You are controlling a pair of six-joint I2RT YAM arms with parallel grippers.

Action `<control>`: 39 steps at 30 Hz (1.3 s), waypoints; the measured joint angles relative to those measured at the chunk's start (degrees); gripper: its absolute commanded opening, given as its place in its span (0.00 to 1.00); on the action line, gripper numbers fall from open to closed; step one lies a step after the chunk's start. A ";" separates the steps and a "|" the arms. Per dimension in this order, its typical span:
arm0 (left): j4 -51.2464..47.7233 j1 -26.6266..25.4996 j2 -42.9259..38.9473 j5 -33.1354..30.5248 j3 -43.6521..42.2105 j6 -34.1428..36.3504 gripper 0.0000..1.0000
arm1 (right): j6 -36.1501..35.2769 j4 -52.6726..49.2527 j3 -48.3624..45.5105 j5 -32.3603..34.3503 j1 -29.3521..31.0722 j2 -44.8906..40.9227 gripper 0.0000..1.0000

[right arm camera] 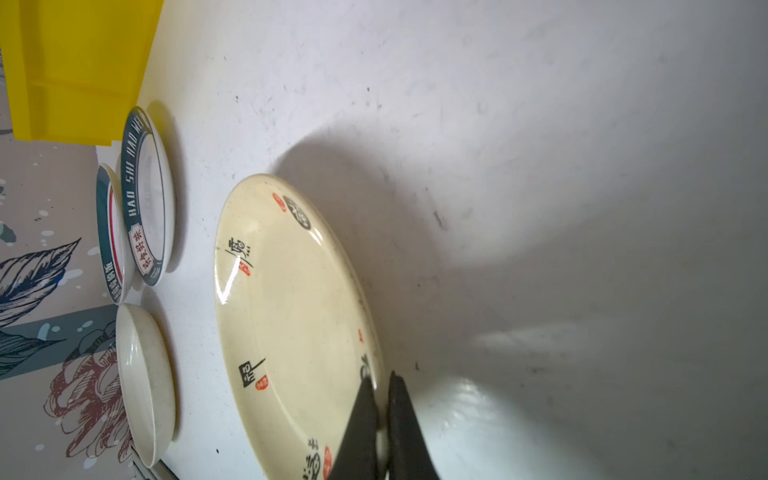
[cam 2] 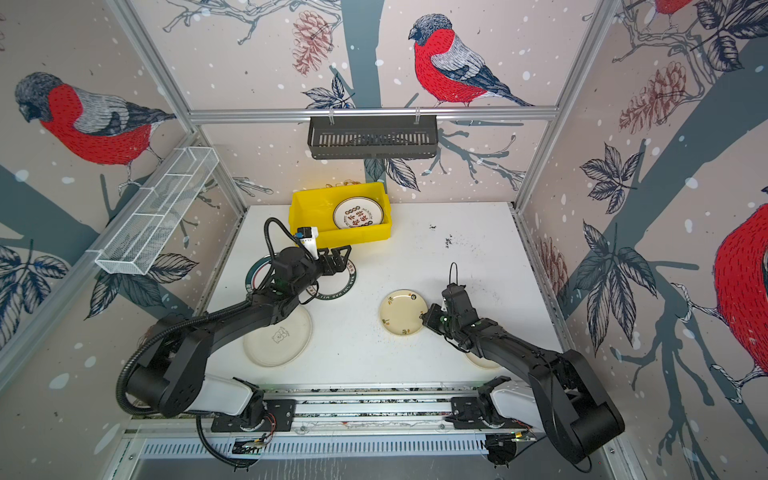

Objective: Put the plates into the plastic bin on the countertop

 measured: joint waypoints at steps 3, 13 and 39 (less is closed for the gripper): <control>0.00 0.02 0.59 0.48 0.07 -0.59 0.98 | -0.39 0.46 2.64 -0.04 -0.85 0.83 0.01; 1.44 0.07 2.14 3.21 0.11 -2.89 0.98 | -1.70 3.02 6.78 -1.16 -3.37 1.99 0.01; 17.79 -3.63 15.80 18.05 3.21 -17.03 0.64 | -3.56 8.57 13.62 -2.54 -4.79 5.05 0.01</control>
